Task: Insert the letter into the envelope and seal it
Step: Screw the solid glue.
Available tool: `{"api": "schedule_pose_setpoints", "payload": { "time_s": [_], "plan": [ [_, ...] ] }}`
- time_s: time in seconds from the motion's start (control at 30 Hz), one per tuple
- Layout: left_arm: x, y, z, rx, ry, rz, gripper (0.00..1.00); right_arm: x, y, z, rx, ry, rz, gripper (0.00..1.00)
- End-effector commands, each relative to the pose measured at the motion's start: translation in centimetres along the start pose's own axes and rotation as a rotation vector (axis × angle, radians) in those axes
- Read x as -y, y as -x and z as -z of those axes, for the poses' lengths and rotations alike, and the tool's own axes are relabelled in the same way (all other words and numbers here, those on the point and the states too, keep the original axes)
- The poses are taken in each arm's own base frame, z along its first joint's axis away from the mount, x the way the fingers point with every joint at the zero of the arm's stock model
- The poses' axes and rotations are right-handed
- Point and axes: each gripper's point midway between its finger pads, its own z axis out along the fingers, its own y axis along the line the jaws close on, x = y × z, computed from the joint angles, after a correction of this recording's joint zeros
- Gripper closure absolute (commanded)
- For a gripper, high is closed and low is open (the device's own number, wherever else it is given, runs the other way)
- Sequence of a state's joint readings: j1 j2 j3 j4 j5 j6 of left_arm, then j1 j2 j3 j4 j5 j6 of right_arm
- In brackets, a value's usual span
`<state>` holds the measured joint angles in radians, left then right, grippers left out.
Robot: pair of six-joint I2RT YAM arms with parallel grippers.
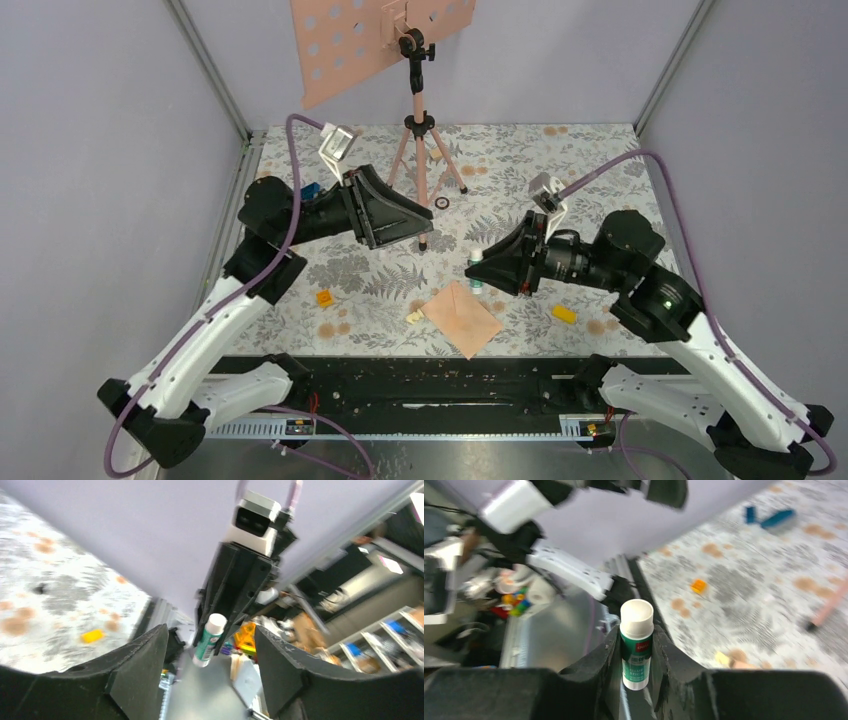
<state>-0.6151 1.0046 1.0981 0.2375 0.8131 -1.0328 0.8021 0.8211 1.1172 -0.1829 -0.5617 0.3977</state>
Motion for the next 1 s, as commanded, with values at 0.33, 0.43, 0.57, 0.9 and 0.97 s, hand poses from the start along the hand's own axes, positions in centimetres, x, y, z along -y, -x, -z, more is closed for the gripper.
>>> {"api": "schedule_pose_setpoints", "payload": {
  "time_s": [0.33, 0.43, 0.57, 0.9, 0.97],
  "plan": [
    [-22.9, -5.5, 13.3, 0.051, 1.283, 0.152, 0.32, 11.2, -8.7, 6.6, -0.314, -0.667, -0.042, 1.00],
    [-25.6, -7.4, 14.4, 0.022, 1.375, 0.200, 0.33, 11.4, -8.7, 6.2, -0.308, -0.665, -0.045, 1.00],
    [-29.3, -9.5, 15.5, -0.121, 1.504, 0.210, 0.39, 11.5, -8.4, 5.8, -0.299, -0.661, -0.043, 1.00],
    [-36.3, -10.2, 17.2, -0.287, 1.674, 0.169, 0.40, 11.8, -8.7, 5.9, -0.301, -0.671, -0.047, 1.00],
    [-37.5, -10.6, 17.6, -0.313, 1.684, 0.178, 0.38, 11.8, -8.7, 5.9, -0.303, -0.670, -0.047, 1.00]
  ]
}}
